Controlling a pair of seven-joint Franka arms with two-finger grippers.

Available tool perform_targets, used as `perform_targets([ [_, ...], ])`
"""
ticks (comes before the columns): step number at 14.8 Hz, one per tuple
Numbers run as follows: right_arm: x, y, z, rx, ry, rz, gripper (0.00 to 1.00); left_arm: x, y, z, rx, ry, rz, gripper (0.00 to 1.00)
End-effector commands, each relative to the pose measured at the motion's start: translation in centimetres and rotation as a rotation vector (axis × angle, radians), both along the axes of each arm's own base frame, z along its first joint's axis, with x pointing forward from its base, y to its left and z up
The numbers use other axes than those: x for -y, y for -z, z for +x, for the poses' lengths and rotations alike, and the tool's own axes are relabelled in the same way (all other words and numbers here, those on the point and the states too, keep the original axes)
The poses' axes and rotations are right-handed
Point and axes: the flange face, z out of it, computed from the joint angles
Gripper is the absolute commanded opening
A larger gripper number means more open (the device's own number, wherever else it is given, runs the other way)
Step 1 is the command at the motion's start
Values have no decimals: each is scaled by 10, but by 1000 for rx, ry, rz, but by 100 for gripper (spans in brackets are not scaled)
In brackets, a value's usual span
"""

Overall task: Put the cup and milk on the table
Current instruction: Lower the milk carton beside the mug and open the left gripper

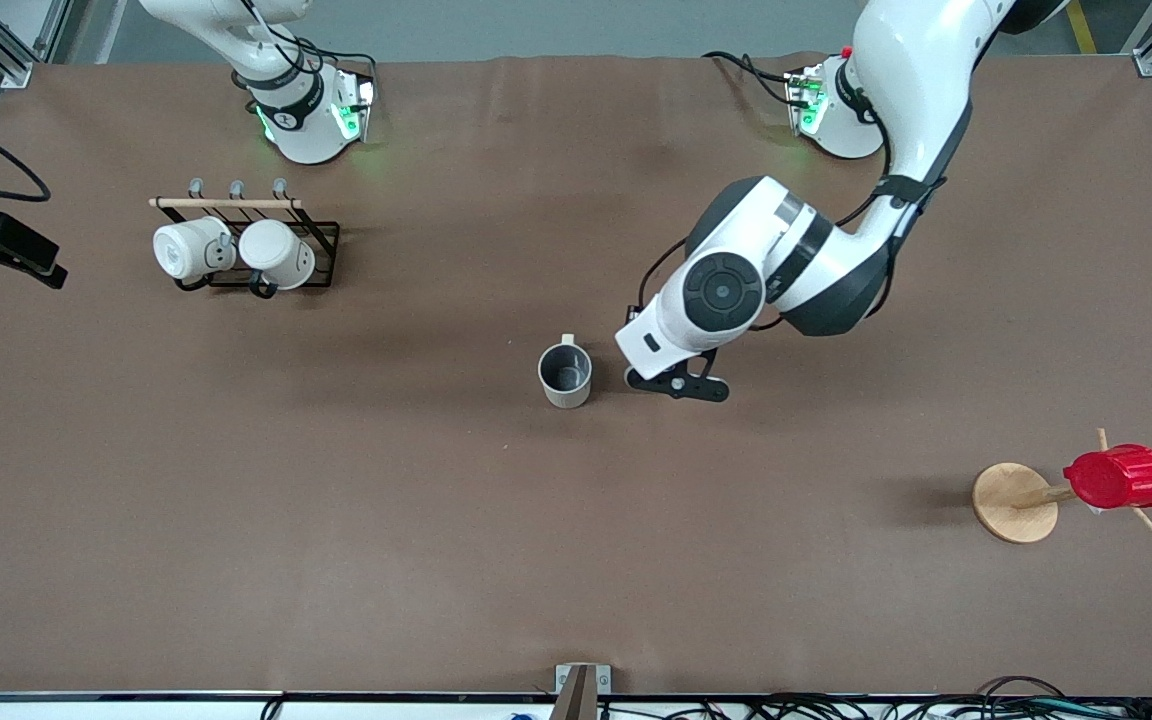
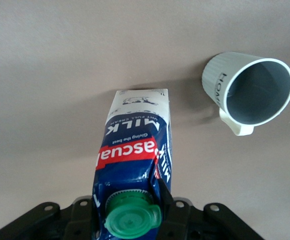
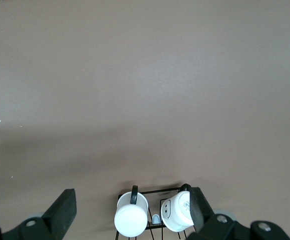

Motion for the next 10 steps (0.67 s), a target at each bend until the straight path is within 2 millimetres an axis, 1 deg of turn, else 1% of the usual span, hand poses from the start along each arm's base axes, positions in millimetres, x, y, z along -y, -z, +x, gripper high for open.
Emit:
perform_targets([
  [1,8,-2,-4,5,4,22,100,8,-3,2,8,-1,-9,6],
  [2,13,-2,-4,8,13,24,100,6,-3,5,20,3,-19,6],
  [4,14,-1,-4,2,16,24,100,0,-3,17,56,19,-53,9],
  [6,13,-1,-4,2,14,24,100,-1,-4,25,100,15,-80,11],
  [9,14,-1,-3,5,16,24,100,-1,4,31,115,0,-93,11],
  [10,14,-1,-3,5,16,24,100,-6,5,37,124,-6,-102,11],
])
